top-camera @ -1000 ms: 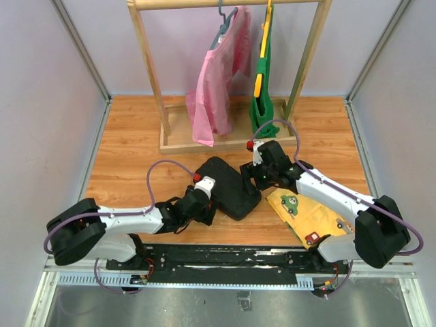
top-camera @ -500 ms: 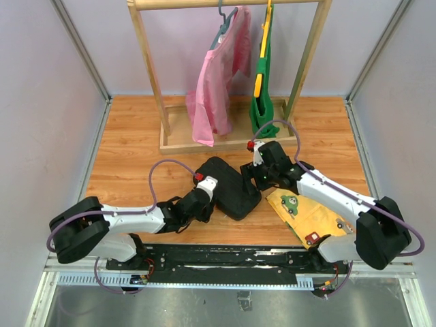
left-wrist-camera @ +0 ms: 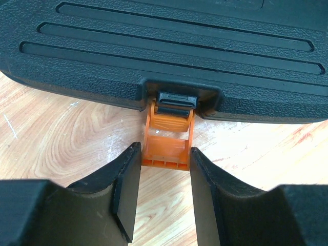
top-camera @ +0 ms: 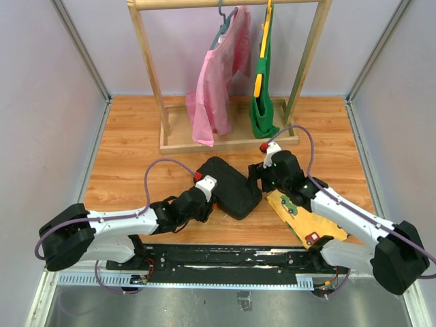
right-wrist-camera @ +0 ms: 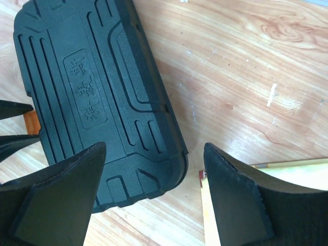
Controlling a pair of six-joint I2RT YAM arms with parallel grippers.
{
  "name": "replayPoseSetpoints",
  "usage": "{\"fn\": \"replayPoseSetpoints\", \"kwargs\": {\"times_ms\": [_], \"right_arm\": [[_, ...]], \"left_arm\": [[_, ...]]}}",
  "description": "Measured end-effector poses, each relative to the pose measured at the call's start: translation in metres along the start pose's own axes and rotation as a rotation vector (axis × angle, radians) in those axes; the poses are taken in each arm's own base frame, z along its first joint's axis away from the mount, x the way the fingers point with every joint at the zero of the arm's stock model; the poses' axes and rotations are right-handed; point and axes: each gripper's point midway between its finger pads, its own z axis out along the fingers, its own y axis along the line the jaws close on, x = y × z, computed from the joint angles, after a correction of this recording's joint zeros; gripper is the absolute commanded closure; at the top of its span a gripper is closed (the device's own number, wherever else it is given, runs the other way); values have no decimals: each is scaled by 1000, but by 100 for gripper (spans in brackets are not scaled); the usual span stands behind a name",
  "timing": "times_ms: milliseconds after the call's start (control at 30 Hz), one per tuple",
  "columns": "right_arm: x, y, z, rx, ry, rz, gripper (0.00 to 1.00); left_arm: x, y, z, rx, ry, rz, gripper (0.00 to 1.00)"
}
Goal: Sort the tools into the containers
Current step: Close the storage box at the center of the board.
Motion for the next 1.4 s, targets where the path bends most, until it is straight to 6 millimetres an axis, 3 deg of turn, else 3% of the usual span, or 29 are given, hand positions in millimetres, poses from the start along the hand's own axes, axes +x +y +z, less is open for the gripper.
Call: {"fn": "replayPoseSetpoints", "kwargs": {"times_ms": [233, 400, 633, 800, 1100, 1400], "right_arm": [[-5, 4, -2, -57, -259, -83, 23], [5, 29, -8, -158, -393, -305, 20], [2, 58, -19, -291, -506, -574, 18], [17, 82, -21, -414, -525, -749, 17], [61, 124, -6, -570, -523, -1011, 15], [65, 142, 20, -518, -608, -1118, 13]], "left_arm": [[-1, -1, -1, 2, 8, 4, 57], [-5, -1, -4, 4, 6, 6, 57], [-20, -4, -10, 13, -21, 7, 57], [-30, -6, -12, 15, -32, 4, 57], [-37, -8, -12, 8, -20, 8, 57], [-44, -11, -10, 0, -6, 6, 57]]}}
